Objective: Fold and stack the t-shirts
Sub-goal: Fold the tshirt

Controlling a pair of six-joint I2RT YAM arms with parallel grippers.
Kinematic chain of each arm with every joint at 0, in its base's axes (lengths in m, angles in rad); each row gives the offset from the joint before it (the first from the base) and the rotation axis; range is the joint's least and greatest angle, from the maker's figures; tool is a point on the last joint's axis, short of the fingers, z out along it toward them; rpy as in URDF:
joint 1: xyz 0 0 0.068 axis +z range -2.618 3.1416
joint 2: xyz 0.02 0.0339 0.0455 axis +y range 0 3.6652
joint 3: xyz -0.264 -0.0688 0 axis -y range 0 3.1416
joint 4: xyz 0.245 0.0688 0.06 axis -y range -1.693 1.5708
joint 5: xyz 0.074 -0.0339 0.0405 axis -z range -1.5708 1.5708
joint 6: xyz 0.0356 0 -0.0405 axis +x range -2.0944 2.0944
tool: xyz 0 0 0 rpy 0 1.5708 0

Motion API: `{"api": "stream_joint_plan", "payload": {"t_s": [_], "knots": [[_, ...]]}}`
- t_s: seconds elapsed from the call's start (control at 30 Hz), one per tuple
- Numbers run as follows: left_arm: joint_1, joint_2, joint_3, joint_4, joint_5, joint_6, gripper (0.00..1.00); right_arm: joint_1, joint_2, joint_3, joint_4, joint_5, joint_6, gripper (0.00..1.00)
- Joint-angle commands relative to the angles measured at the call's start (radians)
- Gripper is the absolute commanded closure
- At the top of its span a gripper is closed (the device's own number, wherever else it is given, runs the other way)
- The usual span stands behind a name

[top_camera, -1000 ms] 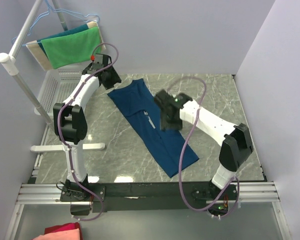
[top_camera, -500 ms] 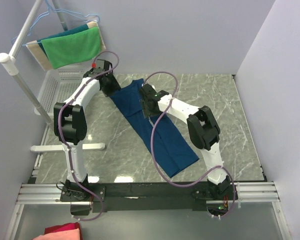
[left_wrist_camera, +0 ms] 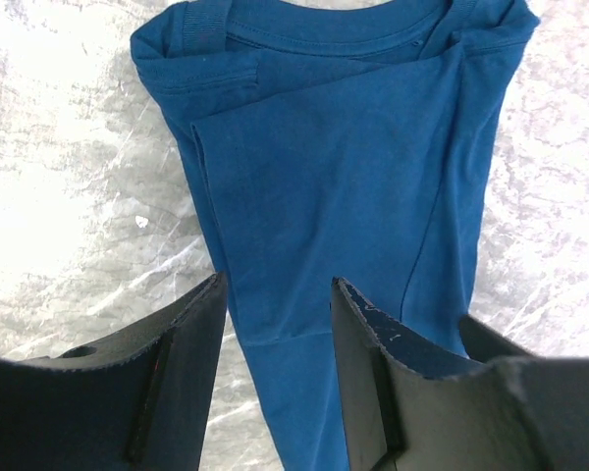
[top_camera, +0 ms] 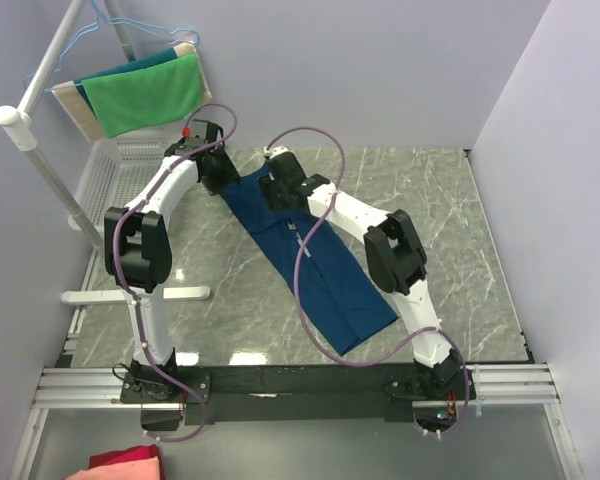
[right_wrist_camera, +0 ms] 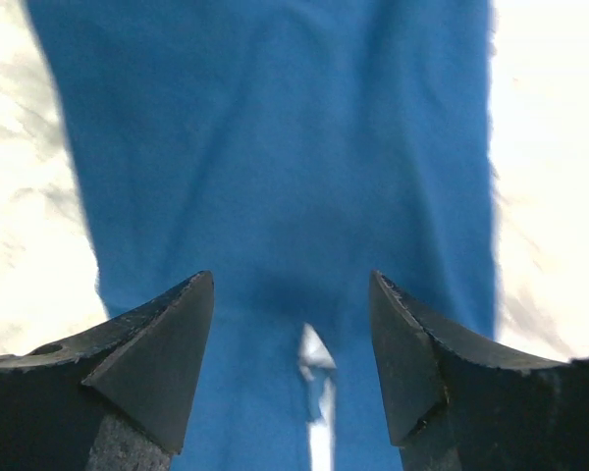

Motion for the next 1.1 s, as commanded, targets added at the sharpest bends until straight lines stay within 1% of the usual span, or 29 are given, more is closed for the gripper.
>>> {"api": "stream_joint_plan", "payload": {"t_s": [0.0, 0.27, 0.43, 0.53, 0.77, 0.9, 0.97, 1.0, 1.07], "knots": [[-0.002, -0.071, -0.017, 0.003, -0.006, -0.003, 0.48, -0.019, 0.085, 0.128, 0.013, -0.106, -0.014, 0.29], [-0.002, -0.105, -0.037, -0.003, 0.013, -0.003, 0.48, -0.061, 0.191, 0.29, -0.066, -0.138, 0.006, 0.25], [-0.002, -0.124, -0.052, 0.0, 0.059, -0.015, 0.48, -0.088, 0.217, 0.332, -0.083, -0.166, 0.009, 0.23], [-0.008, -0.142, -0.07, 0.008, 0.083, -0.018, 0.48, -0.097, 0.223, 0.336, -0.086, -0.192, 0.009, 0.22], [-0.03, -0.177, -0.109, 0.008, 0.073, -0.009, 0.47, -0.098, 0.22, 0.307, -0.12, -0.267, -0.004, 0.21], [-0.03, -0.167, -0.1, -0.008, 0.056, 0.0, 0.48, -0.082, 0.208, 0.258, -0.134, -0.253, -0.011, 0.22], [-0.03, -0.16, -0.101, -0.011, 0.057, 0.002, 0.48, -0.082, 0.234, 0.275, -0.161, -0.25, 0.002, 0.21], [-0.03, -0.157, -0.103, -0.011, 0.057, 0.0, 0.48, -0.082, 0.243, 0.286, -0.174, -0.238, 0.005, 0.23], [-0.03, -0.154, -0.106, -0.014, 0.06, 0.002, 0.48, -0.087, 0.26, 0.316, -0.201, -0.235, 0.022, 0.24]]}}
